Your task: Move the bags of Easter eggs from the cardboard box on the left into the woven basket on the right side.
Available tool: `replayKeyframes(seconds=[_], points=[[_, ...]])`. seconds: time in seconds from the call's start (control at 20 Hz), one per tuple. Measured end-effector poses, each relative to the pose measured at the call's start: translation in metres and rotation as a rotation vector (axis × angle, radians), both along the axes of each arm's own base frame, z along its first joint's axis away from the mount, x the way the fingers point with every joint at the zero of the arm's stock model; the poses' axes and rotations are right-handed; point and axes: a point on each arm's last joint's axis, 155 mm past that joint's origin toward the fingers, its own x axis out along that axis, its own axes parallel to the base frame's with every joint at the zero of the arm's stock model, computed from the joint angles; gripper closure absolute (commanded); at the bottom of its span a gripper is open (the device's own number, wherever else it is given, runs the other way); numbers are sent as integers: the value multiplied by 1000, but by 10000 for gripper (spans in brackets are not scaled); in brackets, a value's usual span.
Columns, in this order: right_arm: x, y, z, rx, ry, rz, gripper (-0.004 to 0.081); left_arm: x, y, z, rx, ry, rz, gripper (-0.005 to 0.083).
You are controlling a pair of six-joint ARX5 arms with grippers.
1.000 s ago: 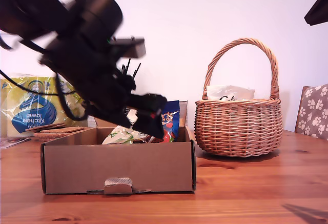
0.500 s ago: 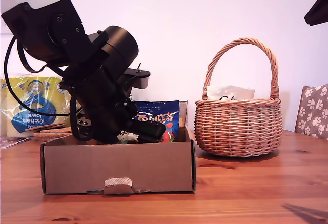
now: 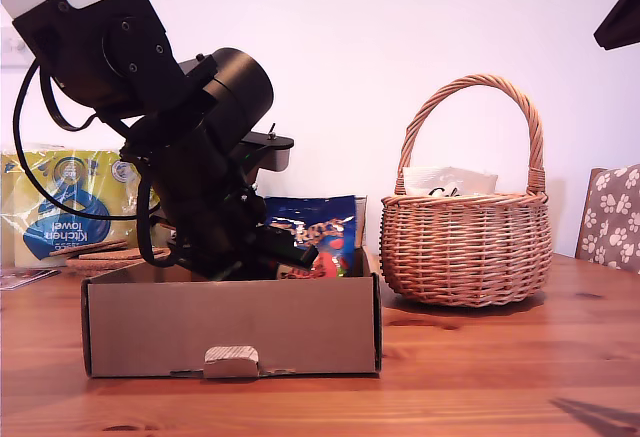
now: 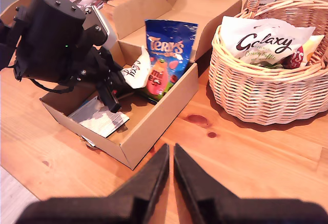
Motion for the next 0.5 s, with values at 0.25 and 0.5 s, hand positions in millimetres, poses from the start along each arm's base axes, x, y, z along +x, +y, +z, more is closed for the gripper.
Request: replayKeyframes(seconds=[0.25,0.5], points=[[0,0,0,0,0,0,778,-10,20,14,74,17,25,664],[0,0,0,0,0,0,778,-23,27,96,-7,-78,23,664]])
